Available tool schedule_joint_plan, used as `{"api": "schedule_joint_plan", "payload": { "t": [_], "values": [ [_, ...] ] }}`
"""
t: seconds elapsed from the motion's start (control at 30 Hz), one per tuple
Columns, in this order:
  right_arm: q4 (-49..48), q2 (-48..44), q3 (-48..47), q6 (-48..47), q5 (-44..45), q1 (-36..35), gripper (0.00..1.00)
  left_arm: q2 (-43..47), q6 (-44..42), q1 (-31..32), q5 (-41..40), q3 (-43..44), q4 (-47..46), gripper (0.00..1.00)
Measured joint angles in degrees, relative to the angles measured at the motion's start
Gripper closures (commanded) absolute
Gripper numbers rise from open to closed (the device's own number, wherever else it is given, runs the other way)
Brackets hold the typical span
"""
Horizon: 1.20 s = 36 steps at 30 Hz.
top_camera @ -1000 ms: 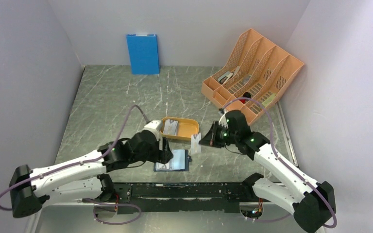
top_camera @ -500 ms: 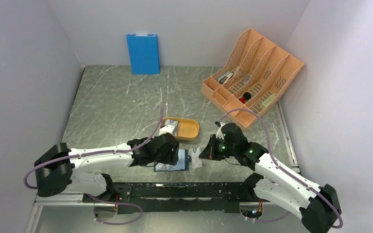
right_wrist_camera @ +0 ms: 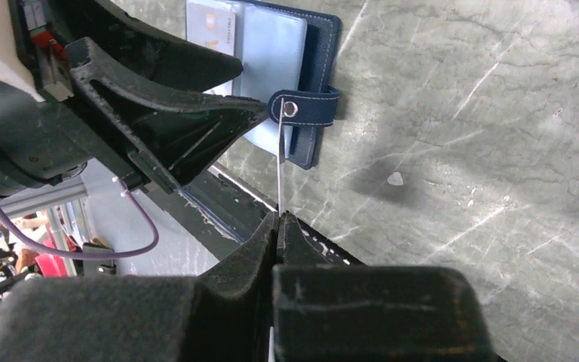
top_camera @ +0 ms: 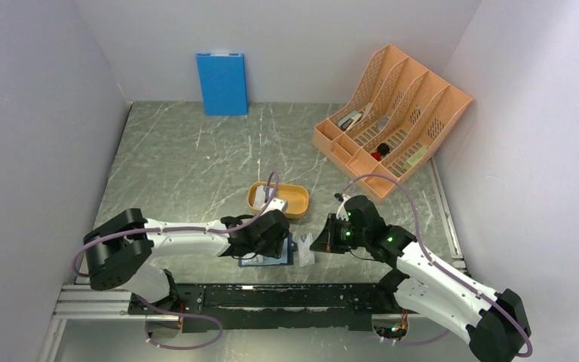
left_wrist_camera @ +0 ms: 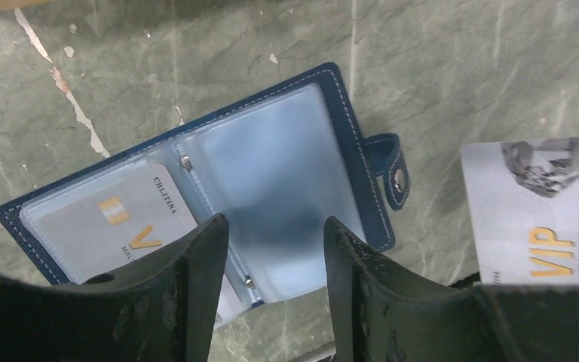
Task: Put the credit cards into the card holder
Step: Turn over the card slot in the card holder.
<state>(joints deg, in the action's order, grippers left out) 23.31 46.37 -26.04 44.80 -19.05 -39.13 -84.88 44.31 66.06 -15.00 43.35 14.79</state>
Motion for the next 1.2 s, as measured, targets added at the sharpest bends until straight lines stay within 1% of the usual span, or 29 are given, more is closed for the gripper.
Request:
{"api": "schedule_joint_plan", "payload": {
  "t": [0.13, 0.3, 0.47, 0.53, 0.83, 1.2],
  "values": [
    [-0.2, -0.3, 0.7, 0.3, -0.5, -0.2, 1.00, -2.2, 0.0, 0.0, -0.1, 0.0, -0.4, 0.52],
    [-0.8, -0.4, 0.7, 0.4, -0.9, -1.0, 1.00, -3.0, 0.1, 0.0, -1.2, 0.0, -1.1, 0.67],
    [-1.2, -0.3, 0.7, 0.4, -0.8, -2.2, 1.00, -3.1, 0.7, 0.0, -2.8, -0.7, -2.1, 0.89],
    [-1.3, -0.2, 0.7, 0.4, -0.8, -2.9, 1.00, -3.3, 1.1, 0.0, -3.4, -0.9, -2.3, 0.95],
    [-3.6, 3.1, 0.7, 1.0, -1.1, -5.8, 1.00, -3.4, 2.2, 0.2, -4.4, -1.2, -3.0, 0.95],
    [-7.8, 3.8, 5.6, 7.3, -2.9, -5.9, 1.00, -3.0, 3.2, 0.2, -4.9, -2.1, -4.1, 0.95]
  ]
}}
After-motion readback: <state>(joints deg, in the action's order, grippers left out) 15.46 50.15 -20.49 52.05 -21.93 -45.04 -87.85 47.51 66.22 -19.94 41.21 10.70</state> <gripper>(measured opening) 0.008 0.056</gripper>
